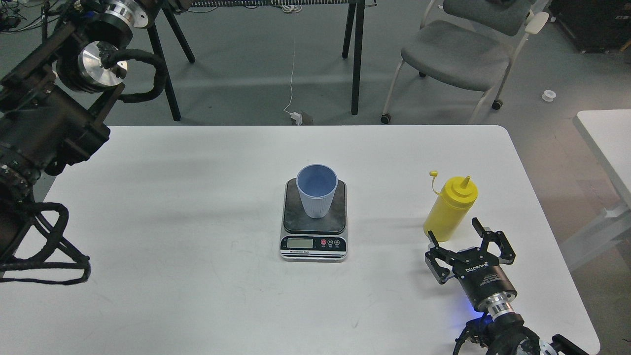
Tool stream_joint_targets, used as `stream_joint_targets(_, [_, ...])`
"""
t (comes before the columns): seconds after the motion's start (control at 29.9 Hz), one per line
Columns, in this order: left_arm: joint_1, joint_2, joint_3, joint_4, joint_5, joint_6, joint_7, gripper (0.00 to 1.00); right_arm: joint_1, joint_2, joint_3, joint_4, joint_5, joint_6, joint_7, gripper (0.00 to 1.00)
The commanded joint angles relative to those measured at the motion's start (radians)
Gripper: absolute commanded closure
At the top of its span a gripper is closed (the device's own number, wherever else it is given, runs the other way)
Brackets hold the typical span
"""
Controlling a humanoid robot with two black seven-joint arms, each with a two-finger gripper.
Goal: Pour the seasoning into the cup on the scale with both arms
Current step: 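Reach the right gripper to the yellow squeeze bottle and grasp it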
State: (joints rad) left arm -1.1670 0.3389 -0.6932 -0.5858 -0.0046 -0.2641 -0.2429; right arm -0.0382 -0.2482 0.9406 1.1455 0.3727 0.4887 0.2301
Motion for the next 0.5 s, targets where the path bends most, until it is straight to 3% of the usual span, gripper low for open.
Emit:
stream_joint_targets(0.0, [0.001, 0.002, 0.001, 0.000, 0.002, 0.000, -0.001, 0.00, 0.014, 0.032, 0.001, -0.020, 0.000, 0.000, 0.001, 0.01])
stream_joint_targets(0.47, [0.017, 0.000, 0.007, 0.000, 0.008, 0.002, -0.004, 0.00, 0.049, 0.046, 0.076, -0.069, 0.000, 0.000, 0.008, 0.01])
